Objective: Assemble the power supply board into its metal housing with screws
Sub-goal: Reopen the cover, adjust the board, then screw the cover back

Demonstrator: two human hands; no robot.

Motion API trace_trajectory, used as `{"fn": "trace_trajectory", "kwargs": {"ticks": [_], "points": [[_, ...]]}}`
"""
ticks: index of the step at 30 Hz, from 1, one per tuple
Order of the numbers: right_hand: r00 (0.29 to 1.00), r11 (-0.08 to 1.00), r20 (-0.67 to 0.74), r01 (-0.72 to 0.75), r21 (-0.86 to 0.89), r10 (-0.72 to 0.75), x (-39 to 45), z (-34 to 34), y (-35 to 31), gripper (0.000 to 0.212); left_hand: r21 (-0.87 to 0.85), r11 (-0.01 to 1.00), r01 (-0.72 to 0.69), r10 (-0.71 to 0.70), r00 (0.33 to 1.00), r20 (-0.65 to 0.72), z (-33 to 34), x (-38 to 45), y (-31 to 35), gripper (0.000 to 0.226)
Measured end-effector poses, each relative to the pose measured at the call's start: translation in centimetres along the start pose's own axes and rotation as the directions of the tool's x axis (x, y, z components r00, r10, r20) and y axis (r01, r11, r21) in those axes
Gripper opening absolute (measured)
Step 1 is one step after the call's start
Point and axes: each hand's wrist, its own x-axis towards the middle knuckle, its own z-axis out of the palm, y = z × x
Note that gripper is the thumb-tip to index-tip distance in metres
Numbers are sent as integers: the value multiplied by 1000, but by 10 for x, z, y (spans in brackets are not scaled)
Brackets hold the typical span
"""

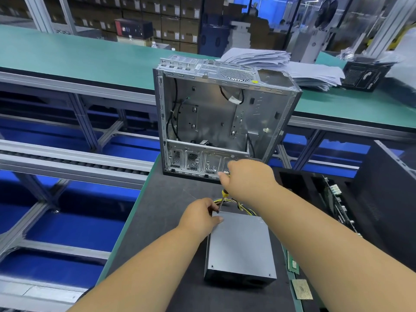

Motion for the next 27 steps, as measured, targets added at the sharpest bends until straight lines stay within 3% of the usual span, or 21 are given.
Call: {"fn": "trace_trajectory", "kwargs": {"ticks": [2,4,8,12,19,24,27], "points": [[993,969,55,88,233,-104,-2,-3,2,14,3,1000,2,-2,1000,1,0,0,0,19],[975,923,75,171,344,-209,-5,-6,4,11,16,1000,6,-6,1000,2,0,-1,1,20],[948,909,76,272,317,-310,-9,-8,10,13,29,999,14,-14,1000,9,-1,1,1,21],[929,929,171,286,236,-329,-8,-13,13,16,34,999,19,-19,1000,17,-1,1,1,22],[953,964,178,260,-58,-246,1,-19,4,35,29,999,29,-29,999,23,-2,1,1,21],[1000,990,17,-2,-141,5,3,-2,-5,58,29,999,27,-27,999,21,-1,1,2,20],[996,992,-66,-69,-106,62,2,4,-6,58,36,999,14,-15,1000,11,0,1,0,20]]}}
